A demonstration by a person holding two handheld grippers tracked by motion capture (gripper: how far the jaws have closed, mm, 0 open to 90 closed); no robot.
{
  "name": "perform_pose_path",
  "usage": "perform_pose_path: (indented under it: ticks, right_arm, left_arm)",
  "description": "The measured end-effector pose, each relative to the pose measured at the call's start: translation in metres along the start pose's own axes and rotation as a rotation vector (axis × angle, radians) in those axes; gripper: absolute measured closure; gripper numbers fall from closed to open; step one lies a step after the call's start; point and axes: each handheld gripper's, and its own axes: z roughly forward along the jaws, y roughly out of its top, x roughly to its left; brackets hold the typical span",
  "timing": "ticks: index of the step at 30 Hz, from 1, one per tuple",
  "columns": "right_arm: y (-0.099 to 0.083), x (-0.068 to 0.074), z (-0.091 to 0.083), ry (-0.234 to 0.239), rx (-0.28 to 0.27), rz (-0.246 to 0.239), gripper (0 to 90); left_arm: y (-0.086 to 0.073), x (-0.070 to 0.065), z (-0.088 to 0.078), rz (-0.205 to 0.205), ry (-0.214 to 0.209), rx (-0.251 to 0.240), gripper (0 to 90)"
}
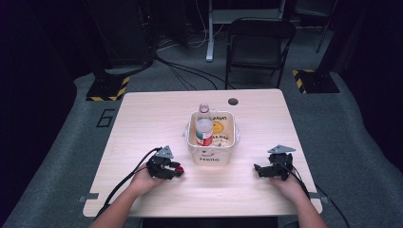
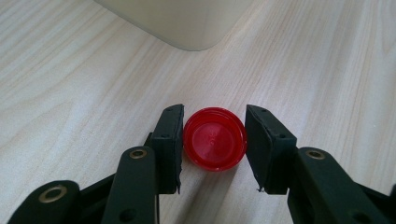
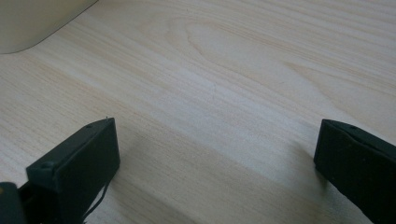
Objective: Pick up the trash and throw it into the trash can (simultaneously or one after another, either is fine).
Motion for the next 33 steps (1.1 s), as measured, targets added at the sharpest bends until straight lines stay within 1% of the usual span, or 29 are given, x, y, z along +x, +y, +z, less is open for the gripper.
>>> perform_pose_path:
  ticks: [5, 7, 11, 12, 13, 15, 18, 22, 23, 28, 30, 33]
  right_arm:
    - [0.0, 0.0, 0.0, 0.0, 0.0, 0.0, 0.0]
    - [0.0, 0.0, 0.0, 0.0, 0.0, 0.0, 0.0]
    - [0.0, 0.0, 0.0, 0.0, 0.0, -0.001, 0.0]
    - [0.0, 0.0, 0.0, -0.001, 0.0, 0.0, 0.0]
    - [0.0, 0.0, 0.0, 0.0, 0.0, -0.001, 0.0]
    - [0.0, 0.0, 0.0, 0.0, 0.0, -0.001, 0.0]
    - [0.0, 0.0, 0.0, 0.0, 0.0, 0.0, 0.0]
    - [0.0, 0.0, 0.0, 0.0, 0.0, 0.0, 0.0]
    - [0.0, 0.0, 0.0, 0.0, 0.0, 0.0, 0.0]
    - [0.0, 0.0, 0.0, -0.001, -0.001, 0.0, 0.0]
    - [0.0, 0.0, 0.0, 0.0, 0.0, 0.0, 0.0]
    - [0.0, 0.0, 0.0, 0.0, 0.001, 0.0, 0.0]
  left_arm:
    - [0.001, 0.001, -0.004, -0.004, 0.003, -0.013, 58.4]
    - [0.001, 0.002, -0.006, -0.015, -0.001, -0.024, 58.4]
    - [0.002, 0.003, -0.009, -0.019, 0.001, -0.031, 58.4]
    - [0.002, 0.004, -0.01, -0.025, 0.001, -0.039, 58.4]
    - [0.002, 0.004, -0.011, -0.025, -0.004, -0.036, 58.4]
    - [0.002, 0.005, -0.013, -0.035, 0.002, -0.043, 58.4]
    - [0.003, 0.007, -0.016, -0.031, 0.01, -0.041, 58.5]
    - [0.003, 0.008, -0.02, -0.039, 0.004, -0.052, 58.4]
    - [0.004, 0.008, -0.021, -0.038, 0.003, -0.048, 58.4]
    - [0.005, 0.008, -0.027, -0.035, 0.012, -0.052, 58.4]
    - [0.005, 0.009, -0.03, -0.047, 0.011, -0.049, 58.5]
    - [0.006, 0.01, -0.037, -0.054, 0.019, -0.054, 58.4]
